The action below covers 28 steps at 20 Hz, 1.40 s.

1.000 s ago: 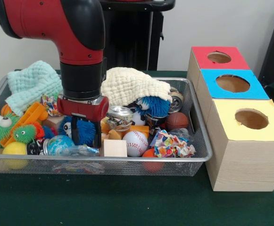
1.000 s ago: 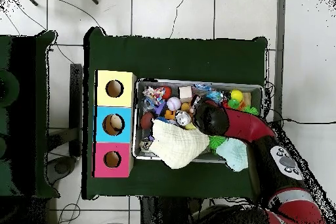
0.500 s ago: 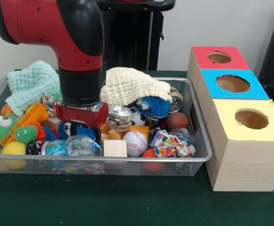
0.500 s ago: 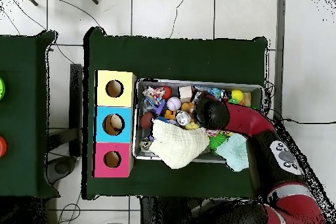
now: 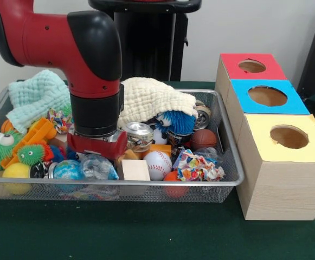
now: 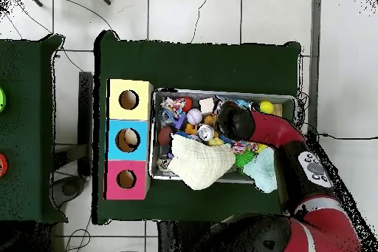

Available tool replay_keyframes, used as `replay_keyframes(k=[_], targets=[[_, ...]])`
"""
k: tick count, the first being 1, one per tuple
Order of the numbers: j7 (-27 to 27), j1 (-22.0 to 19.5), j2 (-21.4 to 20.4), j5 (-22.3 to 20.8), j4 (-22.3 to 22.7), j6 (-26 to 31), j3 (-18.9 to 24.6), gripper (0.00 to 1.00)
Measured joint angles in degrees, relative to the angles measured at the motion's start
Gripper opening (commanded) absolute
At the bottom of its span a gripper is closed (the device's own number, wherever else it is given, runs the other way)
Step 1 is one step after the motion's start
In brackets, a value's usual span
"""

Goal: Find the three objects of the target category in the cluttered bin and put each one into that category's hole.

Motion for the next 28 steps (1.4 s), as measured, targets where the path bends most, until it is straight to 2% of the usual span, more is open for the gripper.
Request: replay_keyframes(k=[17,24,28], targets=[[0.0,-0.2,-0.7,-2.6,0.3,0.0,0.2,0.00],[0.0,-1.3,-4.3,-2.6,3.9,-0.7,0.2,0.00],[0.0,-2.3,-8.6,-2.6,7.8,-0.9,0.2,0.00]])
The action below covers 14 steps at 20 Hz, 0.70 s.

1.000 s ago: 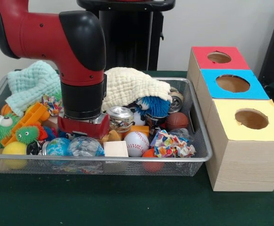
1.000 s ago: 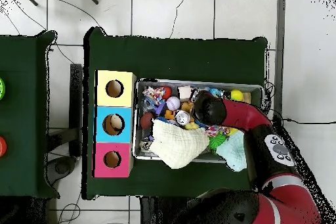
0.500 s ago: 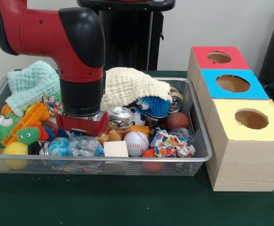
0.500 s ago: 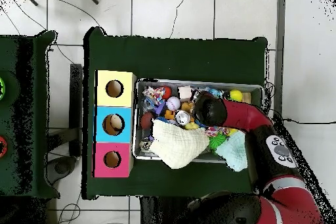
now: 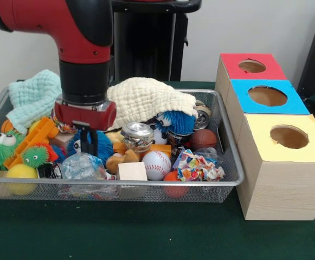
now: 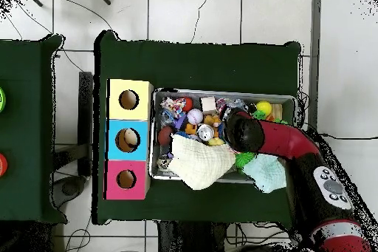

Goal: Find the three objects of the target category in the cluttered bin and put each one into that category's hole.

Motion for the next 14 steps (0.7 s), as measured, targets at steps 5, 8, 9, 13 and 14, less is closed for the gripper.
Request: replay_keyframes(k=[5,8,9,13,14], targets=[[0.0,-0.8,-3.5,0.0,3.3,-0.3,0.0,0.00],[0.0,-1.1,-5.2,0.0,5.1,-0.6,0.0,0.00],[0.0,-1.0,-5.4,0.0,5.2,-0.6,0.0,0.00],[0.0,-1.1,-5.8,0.0,5.8,-0.7,0.0,0.00],[0.0,-1.0,-5.8,0.0,5.8,-0.7,0.0,0.00]])
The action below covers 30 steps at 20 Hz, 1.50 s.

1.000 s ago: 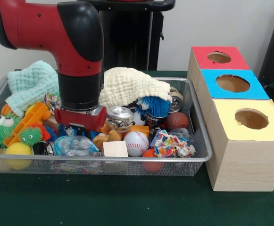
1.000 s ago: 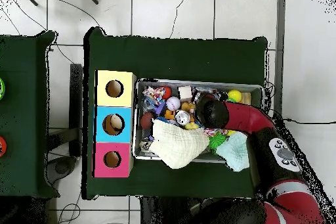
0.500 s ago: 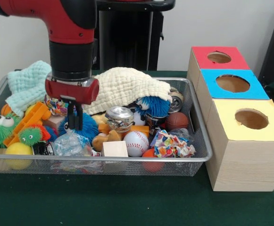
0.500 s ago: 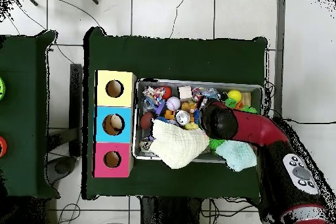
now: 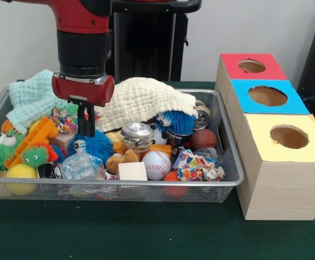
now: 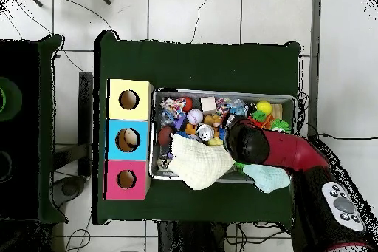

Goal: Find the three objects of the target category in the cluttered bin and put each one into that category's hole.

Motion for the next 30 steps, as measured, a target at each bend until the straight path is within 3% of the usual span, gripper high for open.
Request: replay_keyframes(k=[2,3,14,22,30], targets=[[0.0,0.0,0.0,0.0,0.0,0.0,0.0,0.00],[0.0,0.0,0.0,0.0,0.0,0.0,0.0,1.00],[0.0,3.1,1.4,2.1,-2.4,0.0,-1.0,1.00],[1.0,9.5,3.3,12.1,-4.9,0.0,-5.9,1.00],[1.5,12.6,3.4,19.7,-5.5,0.0,-9.4,1.00]])
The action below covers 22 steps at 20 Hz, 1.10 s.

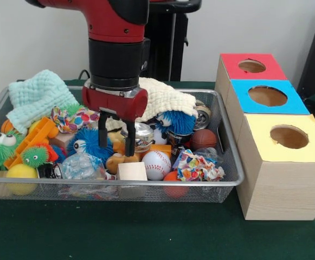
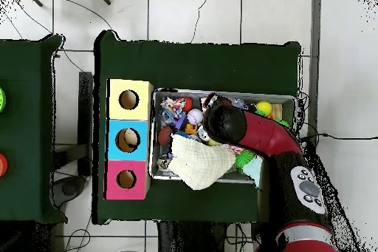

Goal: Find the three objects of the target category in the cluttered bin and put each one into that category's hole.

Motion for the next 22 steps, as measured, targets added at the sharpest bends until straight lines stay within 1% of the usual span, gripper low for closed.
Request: replay_keyframes(k=[1,3,8,11,16,18,22], targets=[[0.7,1.0,0.0,2.2,0.0,0.0,-1.5,1.00],[1.8,1.9,0.1,4.4,0.0,0.0,-3.0,1.00],[4.0,2.7,0.1,8.2,0.0,0.0,-4.9,1.00],[5.8,3.1,0.2,11.2,0.0,0.0,-6.8,1.00],[7.0,3.1,0.8,13.3,0.0,0.0,-8.4,1.00],[7.0,3.1,2.0,14.5,0.0,0.0,-9.6,1.00],[7.0,3.1,3.5,15.5,-0.1,0.0,-10.6,1.00]])
